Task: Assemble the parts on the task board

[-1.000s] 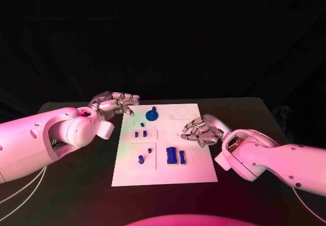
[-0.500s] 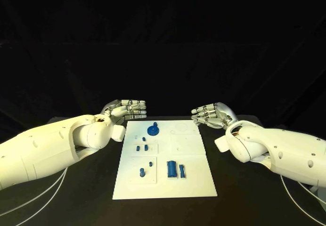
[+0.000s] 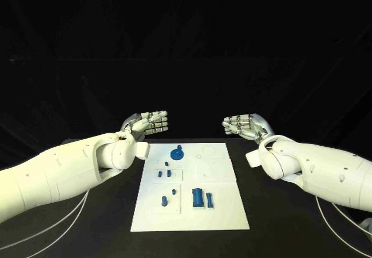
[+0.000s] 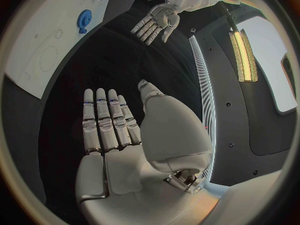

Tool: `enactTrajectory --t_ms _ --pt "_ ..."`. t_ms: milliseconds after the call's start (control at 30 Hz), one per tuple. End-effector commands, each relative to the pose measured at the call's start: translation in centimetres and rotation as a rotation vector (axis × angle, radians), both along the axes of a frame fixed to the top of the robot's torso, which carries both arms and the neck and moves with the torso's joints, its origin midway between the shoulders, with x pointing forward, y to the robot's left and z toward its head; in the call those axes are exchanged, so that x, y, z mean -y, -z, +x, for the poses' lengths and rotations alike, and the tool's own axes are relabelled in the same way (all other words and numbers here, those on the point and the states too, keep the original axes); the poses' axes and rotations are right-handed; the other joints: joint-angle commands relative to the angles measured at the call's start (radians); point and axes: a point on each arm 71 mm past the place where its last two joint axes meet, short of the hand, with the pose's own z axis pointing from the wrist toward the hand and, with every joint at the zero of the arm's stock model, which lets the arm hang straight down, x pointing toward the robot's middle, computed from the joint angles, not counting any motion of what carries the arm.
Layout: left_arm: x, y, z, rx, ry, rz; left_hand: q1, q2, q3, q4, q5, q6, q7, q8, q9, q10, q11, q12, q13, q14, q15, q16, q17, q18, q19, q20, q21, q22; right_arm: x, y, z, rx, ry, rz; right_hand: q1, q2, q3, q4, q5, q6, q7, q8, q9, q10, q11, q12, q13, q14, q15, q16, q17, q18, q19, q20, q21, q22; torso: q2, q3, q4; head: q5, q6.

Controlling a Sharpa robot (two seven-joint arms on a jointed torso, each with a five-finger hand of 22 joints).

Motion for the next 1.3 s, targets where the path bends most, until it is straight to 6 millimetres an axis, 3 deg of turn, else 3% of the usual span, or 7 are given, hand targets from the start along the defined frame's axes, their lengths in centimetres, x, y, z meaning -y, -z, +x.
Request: enactTrajectory --t_ms 33,433,467,500,533,667,1300 --pt "0.4 0.1 -0.4 0.009 -0.012 0.008 -0.396 0.089 -0.080 -0.032 -0.029 -0.271 -0.046 -0.040 -0.038 -0.276 -0.056 -0.053 -0.036 -0.256 -0.050 -0.077 -0.044 -0.042 -0.211 -0.083 -0.046 -0.043 -0.4 0.1 -0.5 0.002 0.018 0.035 -0.418 0.041 -0.038 -0.059 -0.084 -0.278 -0.058 -0.037 -0.045 -0.312 -0.046 -0.036 -0.037 -0.296 -0.039 -0.036 -0.039 -0.055 -0.244 -0.072 -0.036 -0.155 -0.001 0.0010 0.0095 -0.005 0.016" --pt "2.3 1.3 -4.4 0.085 -0.137 0.086 -0.709 0.089 -0.143 -0.032 -0.029 -0.485 -0.140 -0.040 -0.038 -0.496 -0.101 -0.053 -0.036 -0.458 -0.152 -0.077 -0.044 -0.067 -0.378 -0.148 -0.139 -0.043 -2.9 0.4 -4.9 -0.040 0.162 0.275 -0.749 0.041 -0.116 -0.109 -0.150 -0.498 -0.105 -0.037 -0.137 -0.559 -0.140 -0.036 -0.037 -0.530 -0.119 -0.036 -0.118 -0.089 -0.436 -0.129 -0.036 -0.278 -0.005 0.0075 0.0486 -0.021 0.090" --pt "2.5 1.4 -4.8 0.092 -0.148 0.093 -0.730 0.089 -0.148 -0.032 -0.029 -0.500 -0.140 -0.040 -0.038 -0.511 -0.173 -0.053 -0.036 -0.472 -0.152 -0.077 -0.044 -0.139 -0.390 -0.153 -0.139 -0.043 -3.0 0.4 -5.2 -0.044 0.172 0.287 -0.764 0.041 -0.116 -0.180 -0.153 -0.508 -0.107 -0.037 -0.137 -0.570 -0.140 -0.036 -0.037 -0.541 -0.119 -0.036 -0.118 -0.089 -0.446 -0.132 -0.036 -0.284 -0.005 0.0076 0.0488 -0.021 0.091" --pt "2.7 1.4 -5.3 0.102 -0.161 0.102 -0.756 0.089 -0.153 -0.032 -0.029 -0.517 -0.140 -0.040 -0.038 -0.528 -0.173 -0.053 -0.036 -0.489 -0.152 -0.077 -0.044 -0.139 -0.404 -0.158 -0.139 -0.043 -3.2 0.4 -5.5 -0.050 0.183 0.301 -0.799 0.041 -0.116 -0.180 -0.160 -0.531 -0.179 -0.037 -0.137 -0.596 -0.140 -0.036 -0.037 -0.565 -0.119 -0.036 -0.118 -0.094 -0.465 -0.138 -0.036 -0.297 -0.005 0.0076 0.0488 -0.021 0.091" --pt "2.8 1.5 -5.6 0.108 -0.168 0.108 -0.774 0.089 -0.157 -0.032 -0.029 -0.530 -0.140 -0.040 -0.038 -0.541 -0.173 -0.053 -0.036 -0.500 -0.152 -0.077 -0.044 -0.139 -0.413 -0.162 -0.139 -0.043 -3.3 0.4 -5.7 -0.054 0.189 0.309 -0.818 0.041 -0.116 -0.180 -0.164 -0.543 -0.179 -0.037 -0.137 -0.609 -0.140 -0.036 -0.037 -0.579 -0.119 -0.036 -0.118 -0.170 -0.477 -0.141 -0.036 -0.304 -0.005 0.0076 0.0488 -0.021 0.091" --pt "3.1 1.5 -6.4 0.125 -0.190 0.124 -0.836 0.089 -0.168 -0.032 -0.029 -0.572 -0.140 -0.040 -0.038 -0.585 -0.173 -0.053 -0.036 -0.540 -0.152 -0.077 -0.044 -0.139 -0.446 -0.175 -0.139 -0.043 -3.4 0.4 -6.1 -0.060 0.202 0.323 -0.883 0.041 -0.116 -0.180 -0.177 -0.587 -0.179 -0.037 -0.137 -0.659 -0.140 -0.036 -0.037 -0.625 -0.119 -0.036 -0.118 -0.170 -0.515 -0.220 -0.036 -0.328 -0.005 0.0076 0.0488 -0.021 0.091" --pt "3.2 1.5 -6.8 0.133 -0.199 0.131 -1.042 0.089 -0.245 -0.032 -0.029 -0.713 -0.140 -0.040 -0.038 -0.729 -0.173 -0.053 -0.036 -0.673 -0.152 -0.077 -0.044 -0.139 -0.555 -0.252 -0.139 -0.043 -3.4 0.4 -6.1 -0.061 0.202 0.323 -1.101 0.041 -0.116 -0.180 -0.257 -0.732 -0.179 -0.037 -0.137 -0.822 -0.140 -0.036 -0.037 -0.779 -0.119 -0.036 -0.118 -0.170 -0.640 -0.220 -0.036 -0.475 -0.005 0.0076 0.0488 -0.021 0.091"
